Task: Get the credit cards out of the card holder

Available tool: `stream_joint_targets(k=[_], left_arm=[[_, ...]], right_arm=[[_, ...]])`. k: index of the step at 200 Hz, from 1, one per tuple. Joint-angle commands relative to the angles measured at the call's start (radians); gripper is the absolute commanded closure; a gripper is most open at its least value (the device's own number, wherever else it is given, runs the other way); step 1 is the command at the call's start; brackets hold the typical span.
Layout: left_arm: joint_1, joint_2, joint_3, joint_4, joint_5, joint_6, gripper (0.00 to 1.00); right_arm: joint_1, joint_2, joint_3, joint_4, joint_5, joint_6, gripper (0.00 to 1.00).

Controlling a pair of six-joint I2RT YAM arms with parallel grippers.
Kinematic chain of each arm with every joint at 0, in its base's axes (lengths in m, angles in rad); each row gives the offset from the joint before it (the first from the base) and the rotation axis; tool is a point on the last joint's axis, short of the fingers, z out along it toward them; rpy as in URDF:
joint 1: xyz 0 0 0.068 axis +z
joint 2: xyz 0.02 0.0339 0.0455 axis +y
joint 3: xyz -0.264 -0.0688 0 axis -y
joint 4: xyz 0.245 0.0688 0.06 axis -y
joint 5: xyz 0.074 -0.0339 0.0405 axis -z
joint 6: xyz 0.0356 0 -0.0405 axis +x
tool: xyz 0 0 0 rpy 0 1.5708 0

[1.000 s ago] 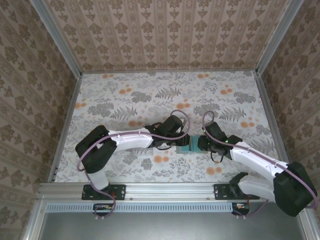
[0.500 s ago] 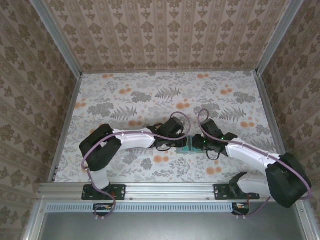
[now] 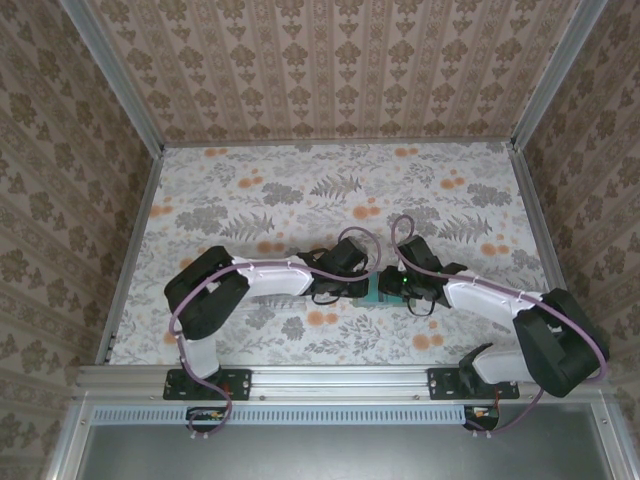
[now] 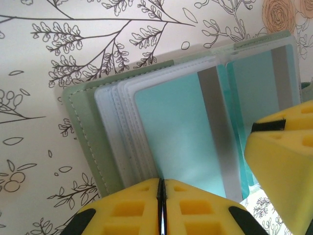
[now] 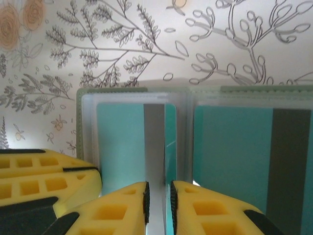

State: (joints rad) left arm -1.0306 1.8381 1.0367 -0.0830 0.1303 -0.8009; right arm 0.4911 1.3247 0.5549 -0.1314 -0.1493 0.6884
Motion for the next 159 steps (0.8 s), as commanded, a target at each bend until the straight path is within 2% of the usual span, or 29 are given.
stream_joint_targets(k=[1, 67, 124, 159], left_arm=[[0.008, 0.030, 0.015, -0.055, -0.019, -0.015, 0.89], [0.009, 0.033, 0.024, -0.083, -0.024, -0.022, 0.89], [0.008, 0.036, 0.036, -0.090, -0.014, -0.021, 0.89], [0.008, 0.042, 0.043, -0.090, -0.006, -0.021, 0.88]], right_arm=[[-0.020, 0.020, -0.015, 0.046, -0.052, 0.014, 0.78], [-0.067, 0.045, -0.051, 0.083, -0.090, 0.025, 0.78], [-0.104, 0.099, -0.088, 0.197, -0.223, 0.043, 0.79], [-0.115, 0.105, -0.096, 0.223, -0.261, 0.050, 0.81]])
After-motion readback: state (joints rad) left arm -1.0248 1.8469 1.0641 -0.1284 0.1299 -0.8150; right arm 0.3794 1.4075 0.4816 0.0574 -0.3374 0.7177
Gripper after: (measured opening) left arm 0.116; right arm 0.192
